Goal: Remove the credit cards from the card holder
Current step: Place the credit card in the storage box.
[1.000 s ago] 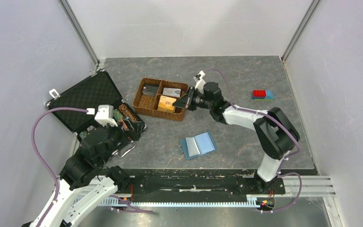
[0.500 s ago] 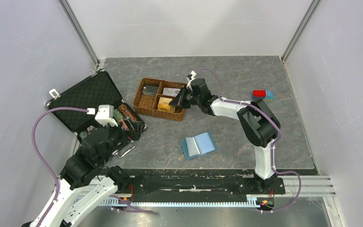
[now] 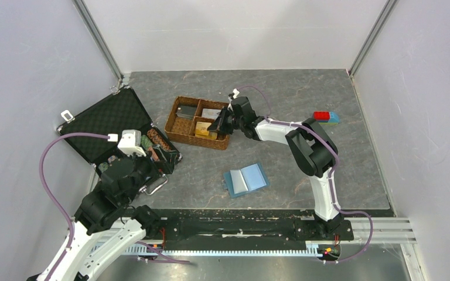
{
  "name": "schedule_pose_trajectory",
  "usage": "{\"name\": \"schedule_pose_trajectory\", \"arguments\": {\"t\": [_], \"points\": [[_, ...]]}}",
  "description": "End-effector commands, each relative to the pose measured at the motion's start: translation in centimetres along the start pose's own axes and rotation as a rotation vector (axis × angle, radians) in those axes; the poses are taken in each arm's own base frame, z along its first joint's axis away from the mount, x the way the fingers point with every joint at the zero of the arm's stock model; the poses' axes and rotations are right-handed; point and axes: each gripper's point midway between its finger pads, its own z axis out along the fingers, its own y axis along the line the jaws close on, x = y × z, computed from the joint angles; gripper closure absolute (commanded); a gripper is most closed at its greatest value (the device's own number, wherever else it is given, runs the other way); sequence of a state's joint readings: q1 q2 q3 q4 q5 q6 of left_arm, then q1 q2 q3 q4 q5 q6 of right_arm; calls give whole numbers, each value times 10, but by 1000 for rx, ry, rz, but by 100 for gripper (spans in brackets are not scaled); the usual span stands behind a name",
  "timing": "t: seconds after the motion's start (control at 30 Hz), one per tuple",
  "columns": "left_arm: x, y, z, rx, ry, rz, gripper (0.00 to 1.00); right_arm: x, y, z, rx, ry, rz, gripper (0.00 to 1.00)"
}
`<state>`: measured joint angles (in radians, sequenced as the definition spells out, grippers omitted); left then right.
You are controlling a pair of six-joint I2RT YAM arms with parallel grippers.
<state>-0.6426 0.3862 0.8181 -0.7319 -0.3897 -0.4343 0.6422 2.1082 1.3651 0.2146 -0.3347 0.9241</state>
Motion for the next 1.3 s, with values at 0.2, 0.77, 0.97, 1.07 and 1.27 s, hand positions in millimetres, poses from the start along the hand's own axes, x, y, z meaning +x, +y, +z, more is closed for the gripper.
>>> {"name": "schedule_pose_trajectory", "arguments": {"t": [0.2, 0.77, 0.97, 1.07, 1.27], "points": [[-2, 4, 2, -18, -9, 38, 0, -14, 8, 13, -7, -34, 7, 100], [-1, 3, 3, -15, 0, 41, 0, -18, 1, 11, 38, -56, 14, 83], [-1, 3, 3, -14, 0, 41, 0, -17, -2, 8, 58, -59, 15, 78], [-1, 2, 3, -14, 1, 42, 0, -17, -4, 6, 68, -60, 8, 77], [0, 2, 4, -13, 3, 41, 0, -16, -8, 4, 95, -63, -1, 78]]}}
